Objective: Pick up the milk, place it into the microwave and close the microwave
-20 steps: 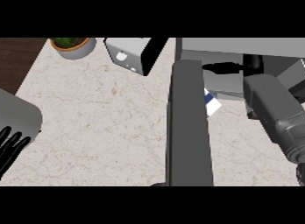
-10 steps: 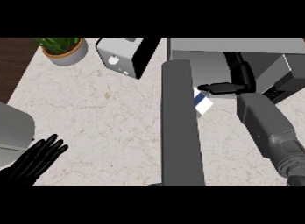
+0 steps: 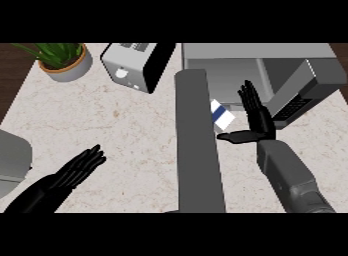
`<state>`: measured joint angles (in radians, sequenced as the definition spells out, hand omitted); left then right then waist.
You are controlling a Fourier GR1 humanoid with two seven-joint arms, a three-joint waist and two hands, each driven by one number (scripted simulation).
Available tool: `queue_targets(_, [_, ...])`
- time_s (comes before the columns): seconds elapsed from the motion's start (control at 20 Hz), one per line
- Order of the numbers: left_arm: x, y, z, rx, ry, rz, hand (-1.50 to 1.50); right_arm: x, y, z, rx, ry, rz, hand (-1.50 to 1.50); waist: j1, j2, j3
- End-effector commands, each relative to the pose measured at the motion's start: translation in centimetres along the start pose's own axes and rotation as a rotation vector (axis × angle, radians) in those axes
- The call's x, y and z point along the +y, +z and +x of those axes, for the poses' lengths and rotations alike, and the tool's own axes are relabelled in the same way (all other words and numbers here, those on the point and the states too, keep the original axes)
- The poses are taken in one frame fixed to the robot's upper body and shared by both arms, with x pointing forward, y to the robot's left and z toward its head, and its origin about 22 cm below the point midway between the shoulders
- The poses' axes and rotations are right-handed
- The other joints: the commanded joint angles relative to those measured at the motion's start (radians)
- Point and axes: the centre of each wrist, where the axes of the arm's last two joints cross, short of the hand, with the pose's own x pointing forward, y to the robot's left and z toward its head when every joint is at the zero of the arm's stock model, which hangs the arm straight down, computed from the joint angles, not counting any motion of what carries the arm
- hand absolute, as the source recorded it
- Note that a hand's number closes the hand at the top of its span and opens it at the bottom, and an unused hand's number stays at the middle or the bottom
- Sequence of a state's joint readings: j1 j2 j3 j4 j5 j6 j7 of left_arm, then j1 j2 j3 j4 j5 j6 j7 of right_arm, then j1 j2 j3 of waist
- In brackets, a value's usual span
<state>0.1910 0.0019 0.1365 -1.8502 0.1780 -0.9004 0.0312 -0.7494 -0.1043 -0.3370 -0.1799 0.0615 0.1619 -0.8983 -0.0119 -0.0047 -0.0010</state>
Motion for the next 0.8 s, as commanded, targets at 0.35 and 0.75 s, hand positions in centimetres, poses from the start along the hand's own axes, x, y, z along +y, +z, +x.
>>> queue_targets(0.35, [-1.2,-5.6,-3.3,0.022,-0.085,-0.057,1.50,-3.9,9.1,-3.0,0.072,0.076,-0.043,-1.50,-0.029,-0.007,-0.003])
queue_targets(0.75, [-2.2,-8.4,-5.1,0.092,-0.159,-0.134,1.50,-7.5,18.6,-2.9,0.046,0.069,-0.140,-1.50,-0.059,-0.009,-0.005])
